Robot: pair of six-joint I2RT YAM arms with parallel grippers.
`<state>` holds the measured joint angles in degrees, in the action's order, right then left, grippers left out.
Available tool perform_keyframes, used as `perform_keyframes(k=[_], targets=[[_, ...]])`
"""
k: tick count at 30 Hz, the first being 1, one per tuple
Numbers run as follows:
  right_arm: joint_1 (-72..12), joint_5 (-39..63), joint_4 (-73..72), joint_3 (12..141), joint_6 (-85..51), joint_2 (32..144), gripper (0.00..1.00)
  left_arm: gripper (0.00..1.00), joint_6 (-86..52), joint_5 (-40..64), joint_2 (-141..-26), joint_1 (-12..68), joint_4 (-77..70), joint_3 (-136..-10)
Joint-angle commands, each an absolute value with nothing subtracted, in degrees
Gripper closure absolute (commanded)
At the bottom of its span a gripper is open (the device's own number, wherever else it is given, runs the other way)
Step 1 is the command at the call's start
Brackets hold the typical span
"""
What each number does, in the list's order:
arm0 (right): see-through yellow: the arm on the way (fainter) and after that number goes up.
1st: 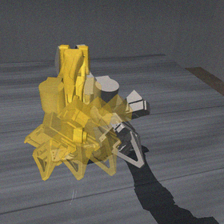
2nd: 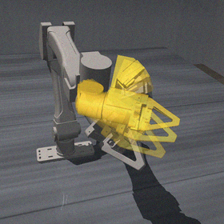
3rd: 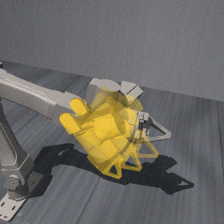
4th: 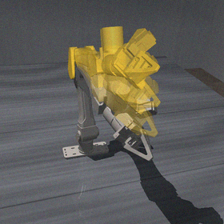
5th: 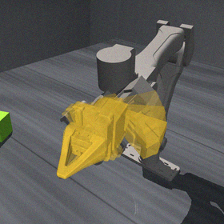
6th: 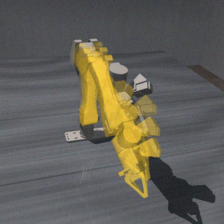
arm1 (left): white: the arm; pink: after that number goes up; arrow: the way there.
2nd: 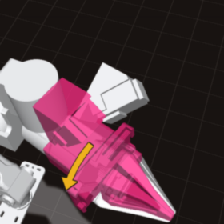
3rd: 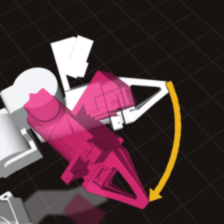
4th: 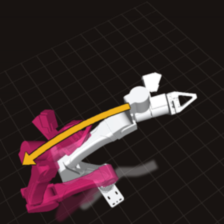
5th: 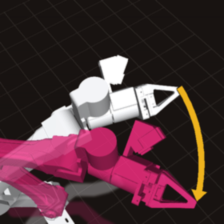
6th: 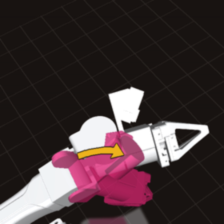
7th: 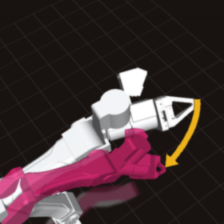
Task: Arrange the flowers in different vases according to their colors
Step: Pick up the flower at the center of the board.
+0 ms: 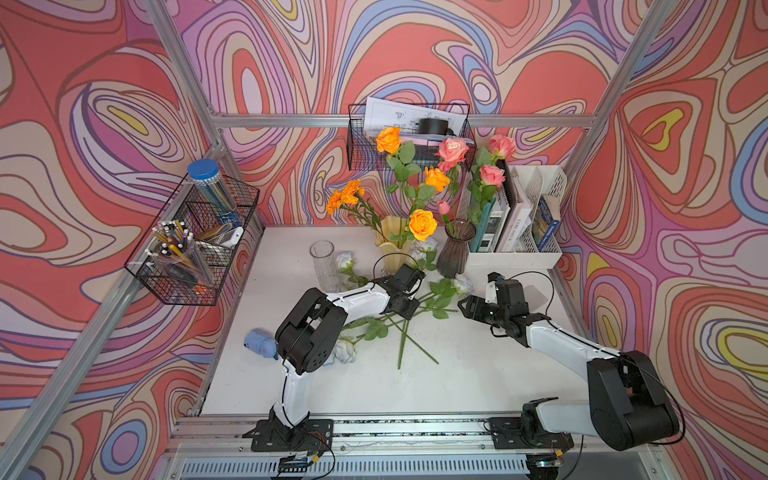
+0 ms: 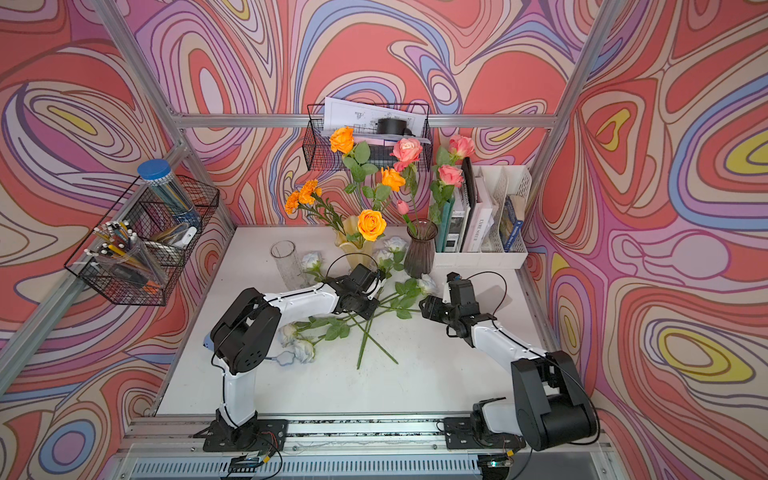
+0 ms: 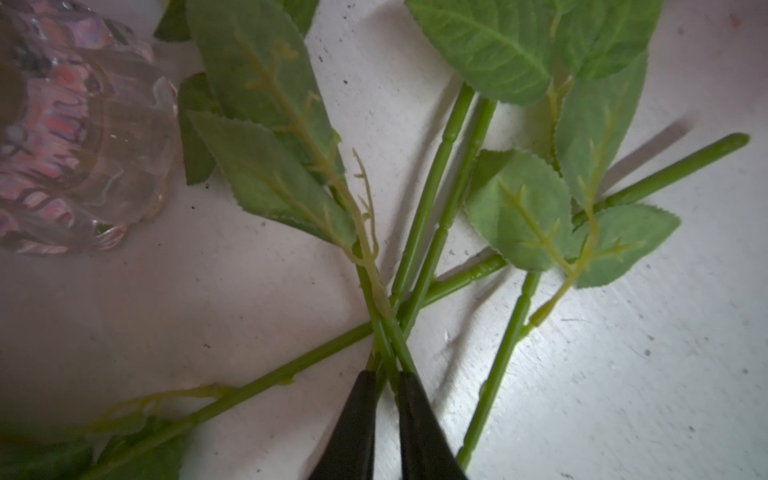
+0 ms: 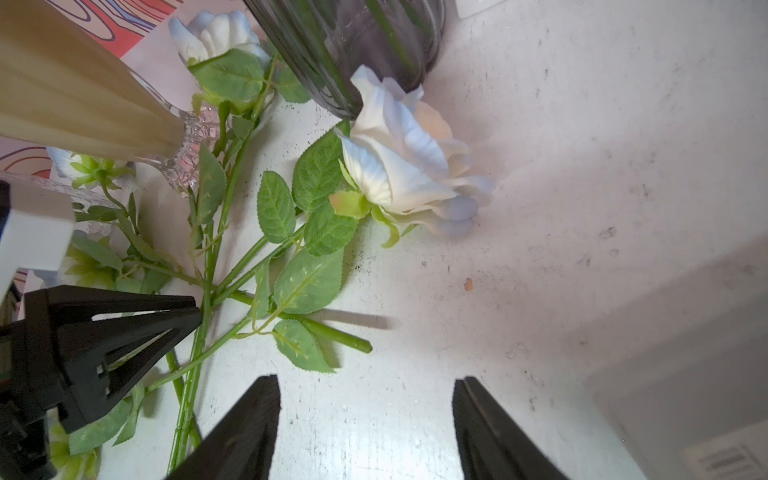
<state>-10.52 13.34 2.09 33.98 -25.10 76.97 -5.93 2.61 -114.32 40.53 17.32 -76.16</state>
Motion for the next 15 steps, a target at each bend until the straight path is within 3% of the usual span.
perform_keyframes(k=[1,8,15], targets=[[-10.2,13.6,1.3,33.2,-24.5,76.8,0.33,0.82,-5.3,2.7,-114.4,40.9,19.1,-75.9],[-10.2,13.9,1.1,33.2,-24.5,76.9,0.32,0.83,-4.3,1.0,-115.6,41.6,21.2,-77.0],[-10.2,14.2,0.9,33.1,-24.5,77.0,0.32,0.76,-3.0,-1.2,-116.4,42.5,23.4,-78.5]])
